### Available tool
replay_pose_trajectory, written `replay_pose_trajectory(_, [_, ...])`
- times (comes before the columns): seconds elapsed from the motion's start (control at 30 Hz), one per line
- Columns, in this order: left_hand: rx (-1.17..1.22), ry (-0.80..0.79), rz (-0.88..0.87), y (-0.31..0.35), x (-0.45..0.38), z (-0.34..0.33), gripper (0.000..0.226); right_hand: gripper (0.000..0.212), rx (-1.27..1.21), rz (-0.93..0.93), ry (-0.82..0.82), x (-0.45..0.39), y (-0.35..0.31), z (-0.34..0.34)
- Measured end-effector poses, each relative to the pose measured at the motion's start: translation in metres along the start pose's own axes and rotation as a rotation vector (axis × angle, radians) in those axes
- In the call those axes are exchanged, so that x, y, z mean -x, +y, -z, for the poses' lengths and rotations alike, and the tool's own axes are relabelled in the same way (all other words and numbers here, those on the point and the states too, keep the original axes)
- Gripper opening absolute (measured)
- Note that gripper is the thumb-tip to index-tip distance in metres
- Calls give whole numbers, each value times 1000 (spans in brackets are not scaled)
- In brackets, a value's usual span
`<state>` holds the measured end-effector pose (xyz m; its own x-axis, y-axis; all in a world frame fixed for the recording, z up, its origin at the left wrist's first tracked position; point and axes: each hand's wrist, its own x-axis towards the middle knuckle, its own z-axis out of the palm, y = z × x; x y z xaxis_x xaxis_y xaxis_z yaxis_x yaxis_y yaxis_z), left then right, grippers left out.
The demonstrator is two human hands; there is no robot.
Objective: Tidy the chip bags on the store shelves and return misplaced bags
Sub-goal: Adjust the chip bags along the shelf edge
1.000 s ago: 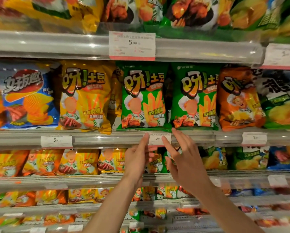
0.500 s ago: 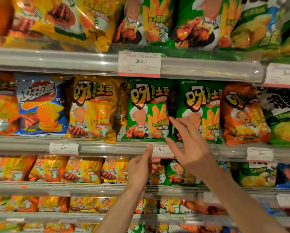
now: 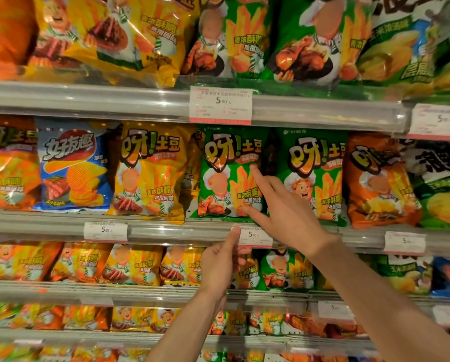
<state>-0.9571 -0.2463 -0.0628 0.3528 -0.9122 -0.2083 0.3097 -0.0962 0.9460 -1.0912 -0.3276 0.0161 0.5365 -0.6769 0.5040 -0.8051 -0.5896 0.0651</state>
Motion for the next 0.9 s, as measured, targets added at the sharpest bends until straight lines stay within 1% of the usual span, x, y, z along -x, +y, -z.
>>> replay_pose_trajectory(0.13, [-4, -4, -3, 2, 1, 0, 54, 86, -5, -17, -5, -2, -1, -2])
replay_pose_trajectory(0.23, [-1, 14, -1, 2, 3, -2, 58, 87, -26, -23, -7, -1, 0, -3])
replay_pose_trajectory(0.33, [17, 5, -2, 2, 7, -4, 49, 87, -112, -9, 9, 3, 1, 0])
replay_pose_trajectory(0.47, [13, -22, -23, 0, 9, -4, 45, 78, -137, -5, 26, 15, 10, 10])
replay_pose_trajectory(0.53, [19, -22, -20, -1, 9, -5, 43, 73, -118, -33, 69, 23, 16, 15])
replay_pose_trajectory(0.6, [8, -32, -4, -2, 9, -10, 42, 67, -83, -59, 165, 31, 26, 18])
replay_pose_trajectory(0.67, [-11, -49, 4, -4, 10, -17, 44, 64, -11, -122, 243, 37, 41, 22])
replay_pose_trajectory(0.73, [-35, -45, 1, -7, 11, -25, 48, 68, 69, -228, 251, 43, 56, 25])
replay_pose_trajectory(0.8, [-43, -28, -3, -8, 10, -26, 51, 77, 94, -313, 210, 45, 64, 25])
replay_pose_trajectory(0.9, [-44, -31, -10, -8, 10, -29, 53, 85, 48, -420, 78, 49, 66, 23])
